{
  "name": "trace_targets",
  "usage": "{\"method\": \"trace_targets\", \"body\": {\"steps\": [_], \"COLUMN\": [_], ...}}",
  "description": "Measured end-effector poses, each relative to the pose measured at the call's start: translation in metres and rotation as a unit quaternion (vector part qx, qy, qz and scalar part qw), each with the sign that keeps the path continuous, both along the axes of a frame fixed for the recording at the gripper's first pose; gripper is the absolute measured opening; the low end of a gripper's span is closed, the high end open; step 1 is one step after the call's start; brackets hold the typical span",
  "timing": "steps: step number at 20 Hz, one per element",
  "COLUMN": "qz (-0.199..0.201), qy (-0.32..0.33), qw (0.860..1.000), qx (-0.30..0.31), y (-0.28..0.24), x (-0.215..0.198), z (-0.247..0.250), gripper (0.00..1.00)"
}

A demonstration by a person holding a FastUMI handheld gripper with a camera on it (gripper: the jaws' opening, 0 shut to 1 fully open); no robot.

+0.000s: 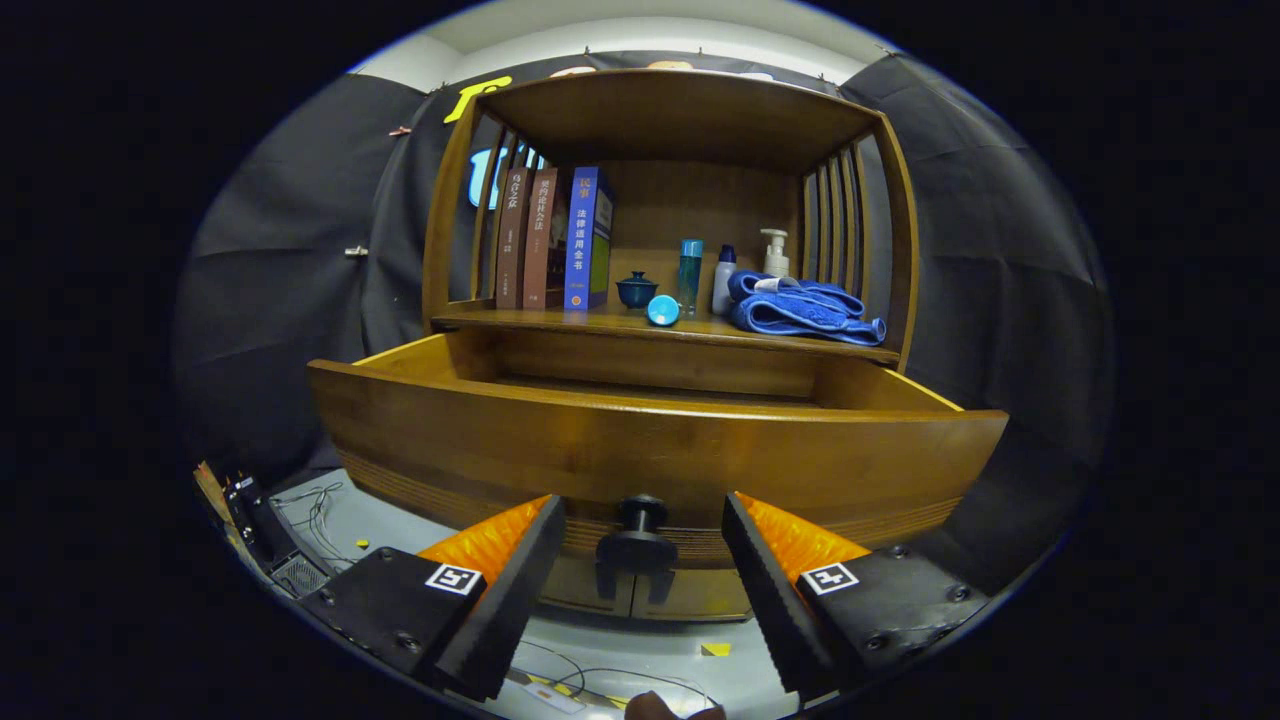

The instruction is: Pull open the drawer, take out the items inside it, and place them on the countertop above the cabinet.

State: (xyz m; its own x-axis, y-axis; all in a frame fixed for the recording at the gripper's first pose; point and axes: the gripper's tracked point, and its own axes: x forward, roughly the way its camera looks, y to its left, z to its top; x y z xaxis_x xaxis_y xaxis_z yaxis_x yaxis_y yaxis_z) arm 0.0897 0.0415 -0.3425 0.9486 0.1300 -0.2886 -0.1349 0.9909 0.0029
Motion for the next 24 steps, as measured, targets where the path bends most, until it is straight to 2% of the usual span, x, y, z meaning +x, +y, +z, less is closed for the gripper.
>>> {"method": "trace_targets", "body": {"steps": [5, 10, 24], "qz": [-0.033, -0.036, -0.041], "qy": [-0.012, -0.021, -0.022], "qw": [0.999, 0.999, 0.999], "qx": [-0.003, -0.007, -0.018], "y": [0.002, 0.005, 0.015], "x": [0.007, 0.013, 0.095], "z": [-0.003, 0.004, 0.001], "gripper": [1.00, 1.00, 1.00]}}
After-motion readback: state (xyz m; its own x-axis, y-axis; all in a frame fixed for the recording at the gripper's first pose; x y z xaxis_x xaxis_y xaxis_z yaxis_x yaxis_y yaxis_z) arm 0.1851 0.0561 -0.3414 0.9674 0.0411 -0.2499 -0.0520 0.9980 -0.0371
